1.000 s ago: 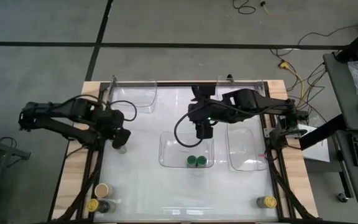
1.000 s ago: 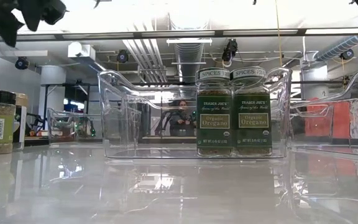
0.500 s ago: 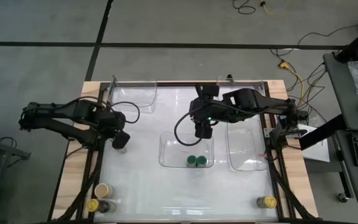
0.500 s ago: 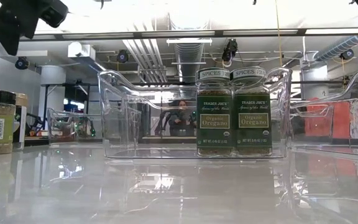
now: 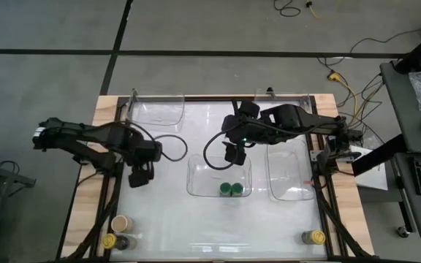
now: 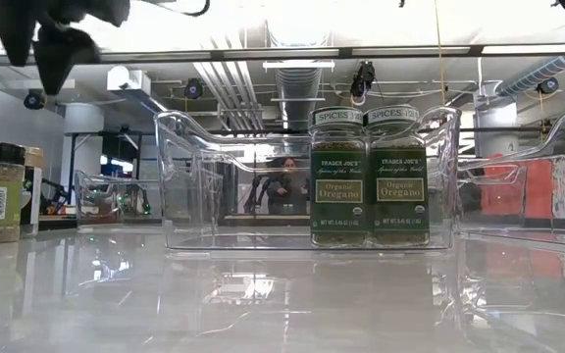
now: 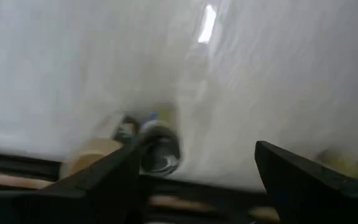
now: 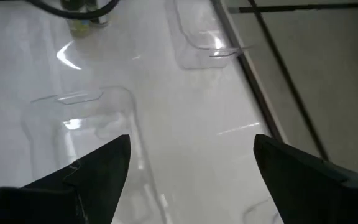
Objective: Sort spices by type
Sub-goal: Put the top black seasoning bottle into the top left transparent bin
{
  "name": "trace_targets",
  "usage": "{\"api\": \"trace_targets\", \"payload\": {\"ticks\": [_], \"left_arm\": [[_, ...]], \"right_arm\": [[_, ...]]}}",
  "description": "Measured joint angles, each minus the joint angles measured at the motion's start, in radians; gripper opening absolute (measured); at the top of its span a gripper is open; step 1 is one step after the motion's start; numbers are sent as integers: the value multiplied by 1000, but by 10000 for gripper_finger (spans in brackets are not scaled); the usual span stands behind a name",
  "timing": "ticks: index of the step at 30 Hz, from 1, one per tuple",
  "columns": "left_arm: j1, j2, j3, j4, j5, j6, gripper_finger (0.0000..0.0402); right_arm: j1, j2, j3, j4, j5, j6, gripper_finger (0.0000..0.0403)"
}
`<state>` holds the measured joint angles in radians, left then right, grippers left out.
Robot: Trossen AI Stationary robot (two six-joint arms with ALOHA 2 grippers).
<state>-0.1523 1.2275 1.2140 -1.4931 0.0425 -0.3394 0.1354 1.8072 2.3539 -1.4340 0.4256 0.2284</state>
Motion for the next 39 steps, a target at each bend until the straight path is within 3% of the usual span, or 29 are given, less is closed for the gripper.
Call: {"api": "trace_targets", "payload": {"ticks": [4, 9, 18, 32, 39], "left_arm": [[-28, 18, 29, -56, -76, 202, 300], [-46, 18, -21, -49, -79, 415, 300], [-55, 39, -92, -47, -78, 587, 300], [-55, 43, -212, -4, -60, 613, 316], [-55, 43, -283, 35, -115, 610, 320]], "right_arm": [[20, 2, 0, -5, -30, 33, 339], [45, 4, 0, -6, -33, 104, 338], [63, 3, 0, -7, -33, 113, 315], [63, 3, 0, -4, -32, 140, 336], [63, 3, 0, -1, -32, 155, 341]]}}
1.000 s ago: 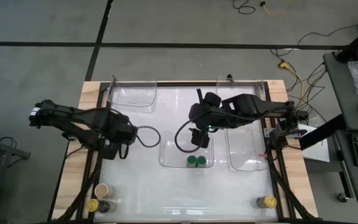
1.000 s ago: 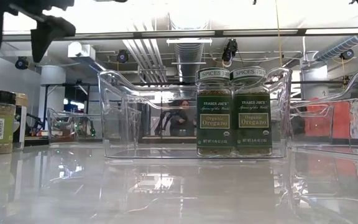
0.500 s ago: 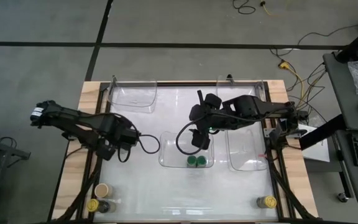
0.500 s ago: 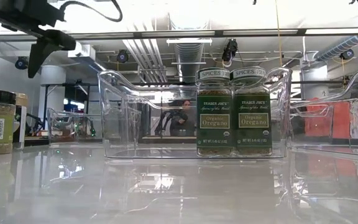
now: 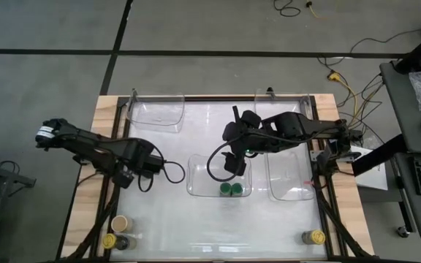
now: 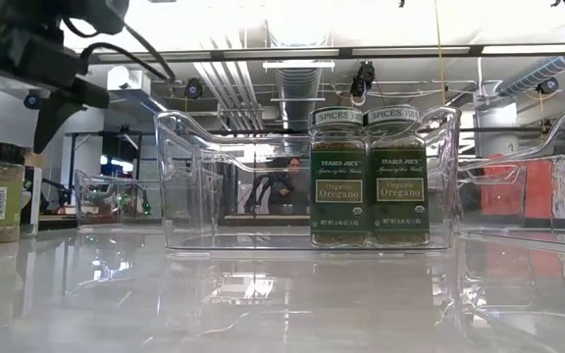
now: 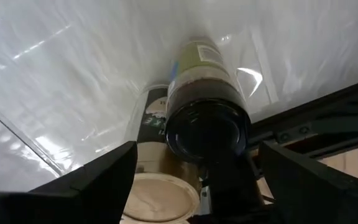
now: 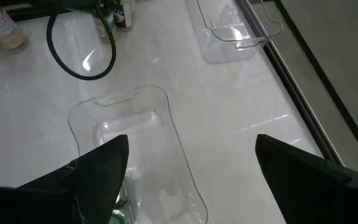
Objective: Sort spices by type
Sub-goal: Put the top black seasoning bottle into the top left transparent bin
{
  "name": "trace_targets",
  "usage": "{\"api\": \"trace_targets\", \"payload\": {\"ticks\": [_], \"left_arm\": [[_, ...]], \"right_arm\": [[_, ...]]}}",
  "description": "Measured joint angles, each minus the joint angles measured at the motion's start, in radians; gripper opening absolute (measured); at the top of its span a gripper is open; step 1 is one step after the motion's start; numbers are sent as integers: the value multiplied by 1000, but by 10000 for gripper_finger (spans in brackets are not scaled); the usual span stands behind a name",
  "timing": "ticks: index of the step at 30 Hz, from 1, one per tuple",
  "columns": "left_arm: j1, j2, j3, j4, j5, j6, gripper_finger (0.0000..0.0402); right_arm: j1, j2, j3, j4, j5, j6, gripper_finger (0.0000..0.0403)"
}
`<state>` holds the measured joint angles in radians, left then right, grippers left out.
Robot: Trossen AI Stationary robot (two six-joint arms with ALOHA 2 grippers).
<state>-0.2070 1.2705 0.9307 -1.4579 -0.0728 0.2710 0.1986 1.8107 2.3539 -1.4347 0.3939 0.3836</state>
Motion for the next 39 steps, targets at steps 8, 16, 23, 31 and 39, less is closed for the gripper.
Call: {"api": "trace_targets", "payload": {"ticks": [8, 16, 23, 31, 39], "left_arm": [[0, 0, -47, 63, 3, 7, 320], [0, 0, -79, 112, 3, 8, 312], [0, 0, -91, 135, 4, -18, 288], [0, 0, -91, 172, 5, -24, 237], [0, -1, -91, 173, 4, -37, 196]], "right_arm": [[0, 0, 0, 3, 0, 11, 330], [0, 0, 0, 4, 0, 18, 335], [0, 0, 0, 4, 0, 18, 328], [0, 0, 0, 4, 0, 16, 314], [0, 0, 0, 4, 0, 9, 303]]}}
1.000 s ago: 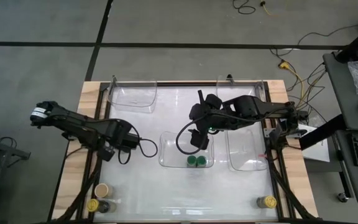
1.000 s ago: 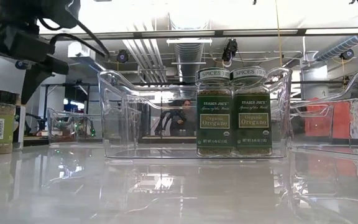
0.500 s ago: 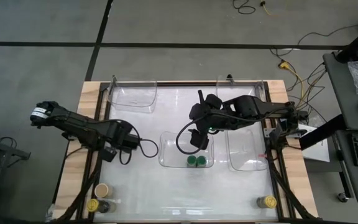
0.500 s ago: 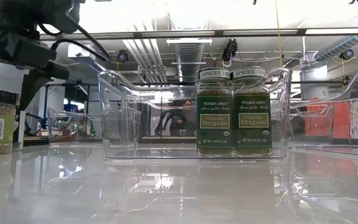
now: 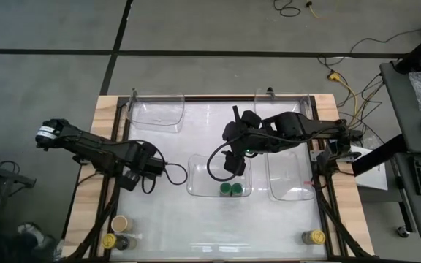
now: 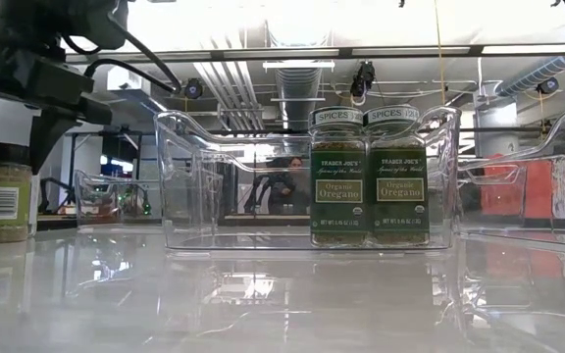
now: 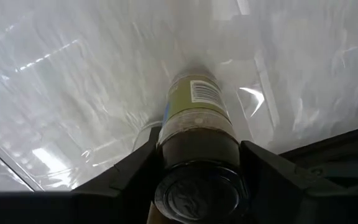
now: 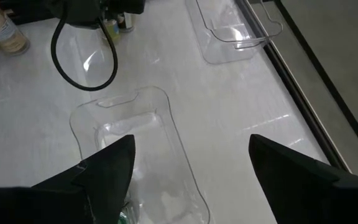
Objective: Sort spices by type
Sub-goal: Put the top black seasoning bottle into the top left transparent bin
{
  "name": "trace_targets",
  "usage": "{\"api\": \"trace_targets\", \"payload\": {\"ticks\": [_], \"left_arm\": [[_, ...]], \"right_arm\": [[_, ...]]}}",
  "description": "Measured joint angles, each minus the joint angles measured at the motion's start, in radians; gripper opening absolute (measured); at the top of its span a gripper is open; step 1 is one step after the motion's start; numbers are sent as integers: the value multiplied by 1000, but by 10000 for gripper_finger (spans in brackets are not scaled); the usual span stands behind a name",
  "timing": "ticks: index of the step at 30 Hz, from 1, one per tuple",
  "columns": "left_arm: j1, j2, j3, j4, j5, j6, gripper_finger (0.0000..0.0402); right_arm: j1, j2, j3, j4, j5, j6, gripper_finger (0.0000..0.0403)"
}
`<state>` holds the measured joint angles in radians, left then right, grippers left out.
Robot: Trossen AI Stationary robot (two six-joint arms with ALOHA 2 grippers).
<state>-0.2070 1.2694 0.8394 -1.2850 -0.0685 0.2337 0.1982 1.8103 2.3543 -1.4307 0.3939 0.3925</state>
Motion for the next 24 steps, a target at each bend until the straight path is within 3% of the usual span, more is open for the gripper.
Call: {"api": "trace_targets", "payload": {"ticks": [8, 20, 24], "left_arm": [[0, 0, 45, 2, -2, -90, 195], [1, -13, 358, -14, -3, -276, 195], [1, -31, 454, -47, -73, -319, 194]], "right_arm": [[0, 0, 0, 0, 0, -19, 307], [-23, 0, 0, 35, 2, -110, 297], [-22, 0, 0, 43, 0, -114, 289]]}}
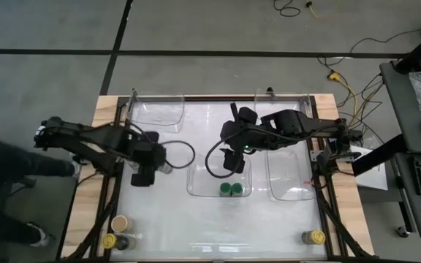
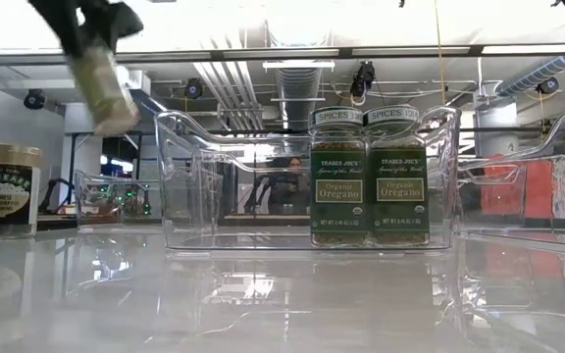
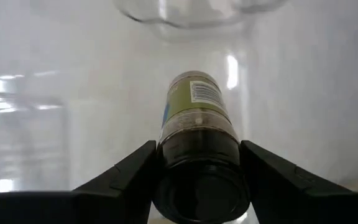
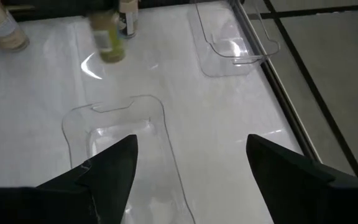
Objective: Sort spices by type
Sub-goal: Put the top black seasoning bottle into the top left transparent bin
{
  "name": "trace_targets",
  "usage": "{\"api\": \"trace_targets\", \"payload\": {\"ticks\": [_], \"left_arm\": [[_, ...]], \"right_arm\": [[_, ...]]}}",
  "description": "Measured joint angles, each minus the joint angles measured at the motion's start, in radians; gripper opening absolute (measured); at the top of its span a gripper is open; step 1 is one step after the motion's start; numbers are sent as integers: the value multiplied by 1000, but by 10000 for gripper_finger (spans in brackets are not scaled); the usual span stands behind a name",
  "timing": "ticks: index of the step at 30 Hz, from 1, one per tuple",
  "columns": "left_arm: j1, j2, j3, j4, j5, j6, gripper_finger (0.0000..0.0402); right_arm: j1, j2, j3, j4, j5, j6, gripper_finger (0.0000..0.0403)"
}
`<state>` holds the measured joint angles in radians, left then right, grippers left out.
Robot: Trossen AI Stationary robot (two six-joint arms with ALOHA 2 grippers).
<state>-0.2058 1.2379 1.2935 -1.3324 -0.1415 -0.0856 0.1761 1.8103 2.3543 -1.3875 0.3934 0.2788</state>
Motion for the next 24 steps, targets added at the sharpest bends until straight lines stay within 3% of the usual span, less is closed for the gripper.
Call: {"api": "trace_targets", "payload": {"ticks": [8, 16, 24], "left_arm": [[69, -58, 166, -78, -164, -116, 194], [235, -114, 213, -78, -182, -246, 194], [313, -129, 212, -79, -191, -295, 194]], "right_arm": [[0, 0, 0, 4, 0, 9, 284], [0, 0, 0, 18, -1, 9, 296], [1, 0, 0, 17, -7, 36, 294]]}}
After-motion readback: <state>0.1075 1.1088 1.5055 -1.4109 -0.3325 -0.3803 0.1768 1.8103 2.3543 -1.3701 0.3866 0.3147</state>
